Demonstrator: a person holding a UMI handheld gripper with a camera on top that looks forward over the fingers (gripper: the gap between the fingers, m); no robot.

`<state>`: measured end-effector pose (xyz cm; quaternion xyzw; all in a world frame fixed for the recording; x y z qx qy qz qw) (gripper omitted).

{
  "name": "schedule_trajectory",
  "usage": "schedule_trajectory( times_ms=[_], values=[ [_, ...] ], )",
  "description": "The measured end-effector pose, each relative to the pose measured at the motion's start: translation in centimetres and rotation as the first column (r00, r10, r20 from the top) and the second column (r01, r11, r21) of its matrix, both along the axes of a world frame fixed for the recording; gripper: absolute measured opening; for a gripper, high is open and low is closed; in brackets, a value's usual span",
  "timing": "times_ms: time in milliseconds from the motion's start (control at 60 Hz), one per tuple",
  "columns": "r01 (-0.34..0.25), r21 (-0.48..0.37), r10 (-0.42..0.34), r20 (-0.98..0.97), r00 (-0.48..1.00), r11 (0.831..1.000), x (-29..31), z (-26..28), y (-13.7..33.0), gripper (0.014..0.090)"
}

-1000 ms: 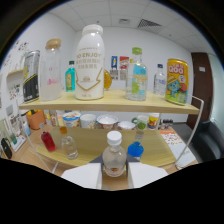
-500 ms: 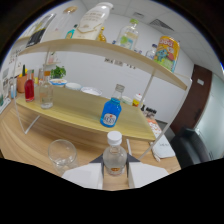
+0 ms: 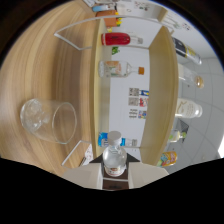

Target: Make me a cup of Mojito.

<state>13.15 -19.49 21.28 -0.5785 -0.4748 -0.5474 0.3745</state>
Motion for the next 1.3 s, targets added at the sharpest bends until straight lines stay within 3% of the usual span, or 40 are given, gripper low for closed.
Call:
schedule_trajectory(
  times_ms=[183,350,650,783,933,1050,1150,1300],
  values=[
    [-0.076,-0.065,0.095,0.382,0.919,0.995,-1.4,0.2,0.9,0.0339],
    [-0.099,-0.122,0.148,0.513,0.846,0.988,-1.9,-0.5,1.2,0.0337],
    [-0.138,-0.121,0.178,0.453,0.874,0.983,-2.4,0.2,1.3,0.034],
    [-0.163,-0.058,0.173,0.246,0.954,0.985,-2.7,2.0,0.7,0.0336],
    [-0.145,0.048,0.153,-0.301,0.941,0.988,-2.9,4.6,-0.5,0.0341],
    [-0.085,0.11,0.138,-0.678,0.722,0.99,-2.3,5.9,-1.4,0.034],
    [-0.001,0.103,0.092,-0.882,0.462,0.995,-0.9,4.8,-1.8,0.034],
    [0.071,-0.018,-0.026,-0.992,0.121,0.997,1.0,-1.5,-1.7,0.0339]
  ],
)
